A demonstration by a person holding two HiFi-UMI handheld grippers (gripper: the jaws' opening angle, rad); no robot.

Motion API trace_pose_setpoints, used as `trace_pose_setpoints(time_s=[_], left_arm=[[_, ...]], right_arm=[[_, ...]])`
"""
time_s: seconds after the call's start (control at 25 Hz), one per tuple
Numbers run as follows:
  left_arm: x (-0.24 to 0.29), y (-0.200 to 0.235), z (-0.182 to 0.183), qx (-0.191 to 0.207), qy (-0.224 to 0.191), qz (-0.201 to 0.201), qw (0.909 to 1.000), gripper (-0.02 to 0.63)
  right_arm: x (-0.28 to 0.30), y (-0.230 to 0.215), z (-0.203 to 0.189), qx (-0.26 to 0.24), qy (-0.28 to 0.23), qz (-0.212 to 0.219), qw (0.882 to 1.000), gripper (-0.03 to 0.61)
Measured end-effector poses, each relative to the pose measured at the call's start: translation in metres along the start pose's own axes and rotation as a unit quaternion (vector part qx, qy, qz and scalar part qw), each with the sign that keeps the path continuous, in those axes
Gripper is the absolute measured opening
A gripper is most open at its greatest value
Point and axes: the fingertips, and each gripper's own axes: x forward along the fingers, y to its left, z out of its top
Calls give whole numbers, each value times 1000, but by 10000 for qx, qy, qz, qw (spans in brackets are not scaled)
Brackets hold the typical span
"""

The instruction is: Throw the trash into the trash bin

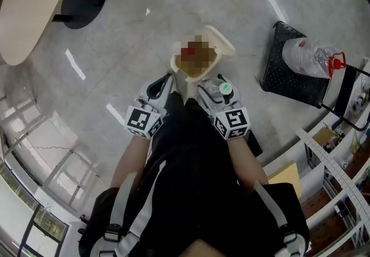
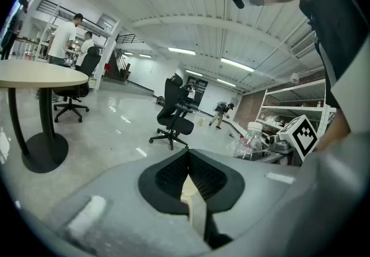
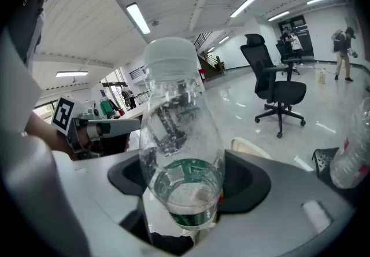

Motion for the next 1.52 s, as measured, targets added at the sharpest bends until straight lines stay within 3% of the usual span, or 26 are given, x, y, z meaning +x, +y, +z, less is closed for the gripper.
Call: trace_pose_setpoints(time_s=[0.64,0.88,1.32,1.4,1.52], left_arm=[[18,44,-62,-90,805,9,9967,2],[14,44,-60,-308,692,-7,9971,2],[11,53,-57,-369,613,59,9974,2],[8,55,-58,-380,619,82,9973,2],[3,58,-57,-385,615,119,9973,2]], right_arm=[[88,-21,-59,1314,565,41,9897,338],[114,-44,-75,940,730,-297,9925,341],[137,-59,-114,635,1105,-351,9912,346],[139,-58,-114,679,1102,-346,9910,409],[138,-59,-109,710,1062,-431,9909,410]])
